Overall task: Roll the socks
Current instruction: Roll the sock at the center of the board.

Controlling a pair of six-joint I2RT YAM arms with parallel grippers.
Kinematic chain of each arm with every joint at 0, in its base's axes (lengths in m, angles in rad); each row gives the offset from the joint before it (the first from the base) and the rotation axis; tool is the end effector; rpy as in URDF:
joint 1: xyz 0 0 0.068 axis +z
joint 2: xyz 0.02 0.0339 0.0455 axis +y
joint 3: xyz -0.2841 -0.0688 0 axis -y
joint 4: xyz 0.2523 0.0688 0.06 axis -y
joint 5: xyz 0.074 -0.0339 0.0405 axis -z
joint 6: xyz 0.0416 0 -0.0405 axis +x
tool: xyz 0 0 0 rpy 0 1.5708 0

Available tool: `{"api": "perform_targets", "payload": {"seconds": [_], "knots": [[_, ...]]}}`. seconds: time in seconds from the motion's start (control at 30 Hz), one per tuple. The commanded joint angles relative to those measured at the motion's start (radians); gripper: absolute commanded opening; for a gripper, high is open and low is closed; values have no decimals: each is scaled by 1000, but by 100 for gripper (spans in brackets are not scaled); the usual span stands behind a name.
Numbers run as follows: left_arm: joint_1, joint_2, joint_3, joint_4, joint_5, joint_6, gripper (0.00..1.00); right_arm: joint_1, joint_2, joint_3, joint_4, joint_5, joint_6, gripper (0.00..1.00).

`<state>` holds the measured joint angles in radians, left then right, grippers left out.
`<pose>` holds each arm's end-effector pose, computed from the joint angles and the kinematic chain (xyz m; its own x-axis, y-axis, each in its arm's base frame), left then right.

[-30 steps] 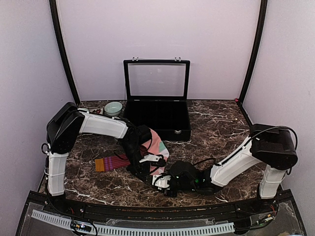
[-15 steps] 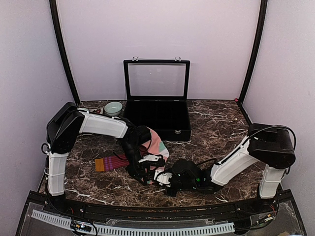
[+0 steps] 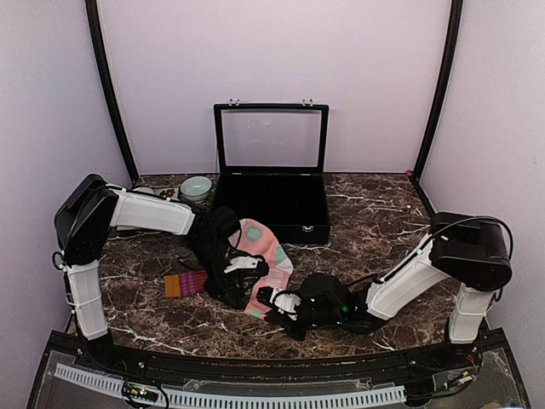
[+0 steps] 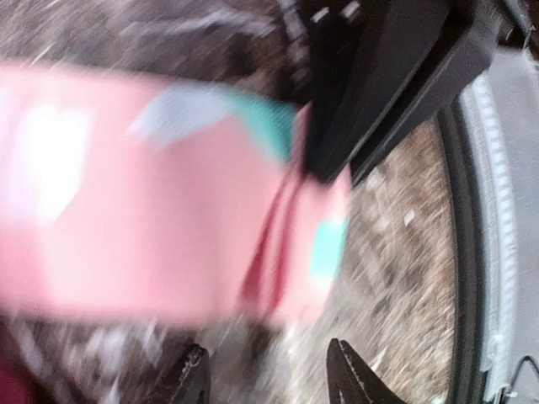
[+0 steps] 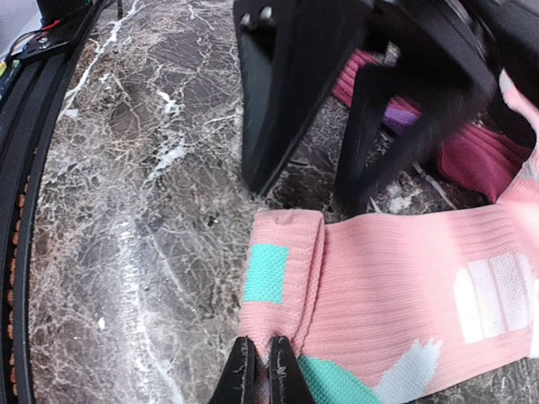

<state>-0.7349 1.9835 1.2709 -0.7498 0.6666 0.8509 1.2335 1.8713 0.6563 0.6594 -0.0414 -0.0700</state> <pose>0.2614 -0.2709 0.1481 -0.0527 0.8442 -0.5335 0.9347 -0.1463 -0.3239 0.1130 0.3275 0.1083 -0.1074 -0.5173 -0.8490 -0.9644 0.2619 -0.0376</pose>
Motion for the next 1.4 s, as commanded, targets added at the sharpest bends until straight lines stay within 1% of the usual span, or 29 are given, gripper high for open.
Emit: {"api": "perform_targets", "payload": {"seconds": [0.0, 0.03, 0.1, 0.17, 0.27, 0.33, 0.47, 0.53, 0.67, 0.8, 0.87, 1.0, 1.1, 1.17, 1.3, 1.37], "knots": [[41, -208, -162, 149, -183, -15, 51, -32, 1, -56, -162, -104, 119, 0], [41, -236, -191, 173, -200, -11, 51, -47, 1, -61, -157, -125, 147, 0], [41, -256, -196, 161, -208, -4, 51, -73, 18, -54, -166, -185, 189, 0], [41, -257, -182, 143, -199, -27, 51, -91, 48, -15, -227, -228, 216, 0], [39, -271, -190, 160, -176, -44, 51, -130, 97, 55, -332, -305, 265, 0], [32, -302, -237, 203, -183, -33, 51, -153, 113, 77, -371, -333, 297, 0], [2, -394, -361, 312, -220, 46, 50, -212, 138, 73, -372, -407, 376, 0], [-25, -412, -394, 353, -242, 77, 50, -226, 152, 65, -365, -430, 399, 0], [-82, -369, -372, 367, -259, 86, 50, -234, 166, 31, -327, -442, 446, 0], [-137, -304, -303, 369, -270, 92, 50, -250, 182, 2, -279, -462, 512, 0], [-151, -278, -274, 382, -276, 94, 50, -260, 199, 0, -278, -479, 541, 0], [-177, -243, -266, 439, -314, 114, 49, -266, 220, 0, -288, -491, 562, 0], [-190, -214, -244, 418, -317, 110, 48, -269, 217, -2, -289, -485, 566, 0], [-193, -192, -228, 399, -324, 108, 45, -272, 210, -5, -282, -481, 571, 0], [-192, -143, -206, 392, -357, 98, 37, -275, 204, -4, -271, -477, 574, 0], [-192, -128, -199, 388, -361, 86, 30, -274, 203, -5, -263, -471, 577, 0]]}}
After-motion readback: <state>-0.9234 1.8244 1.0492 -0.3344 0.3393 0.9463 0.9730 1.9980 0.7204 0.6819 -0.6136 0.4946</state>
